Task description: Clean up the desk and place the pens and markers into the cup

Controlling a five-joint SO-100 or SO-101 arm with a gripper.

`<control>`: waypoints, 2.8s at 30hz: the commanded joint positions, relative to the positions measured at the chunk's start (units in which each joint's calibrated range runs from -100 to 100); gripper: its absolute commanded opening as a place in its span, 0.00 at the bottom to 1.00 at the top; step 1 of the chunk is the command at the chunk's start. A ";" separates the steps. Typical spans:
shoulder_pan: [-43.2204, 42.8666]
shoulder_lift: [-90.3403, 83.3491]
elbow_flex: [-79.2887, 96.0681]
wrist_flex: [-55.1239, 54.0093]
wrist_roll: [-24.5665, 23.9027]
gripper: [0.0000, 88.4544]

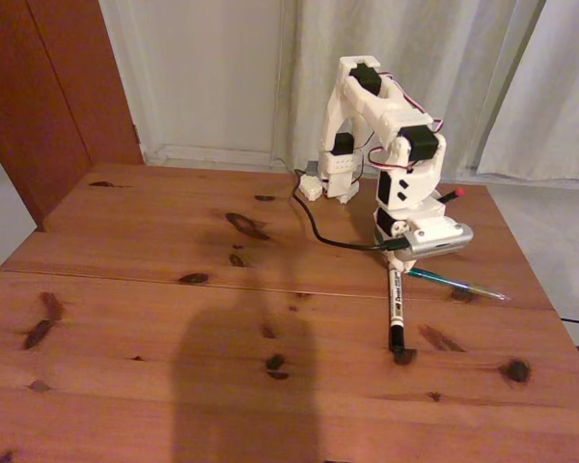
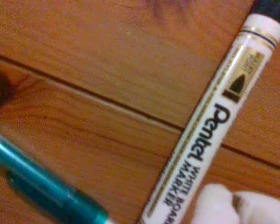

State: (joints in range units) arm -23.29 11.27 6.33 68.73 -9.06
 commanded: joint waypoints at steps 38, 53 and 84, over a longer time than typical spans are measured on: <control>0.17 5.49 -0.92 -8.38 -5.76 0.14; -2.17 5.40 8.10 -11.57 -6.08 0.14; -1.04 -15.86 24.78 -17.76 -4.14 0.01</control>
State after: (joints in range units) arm -24.31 2.71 29.51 50.97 -13.85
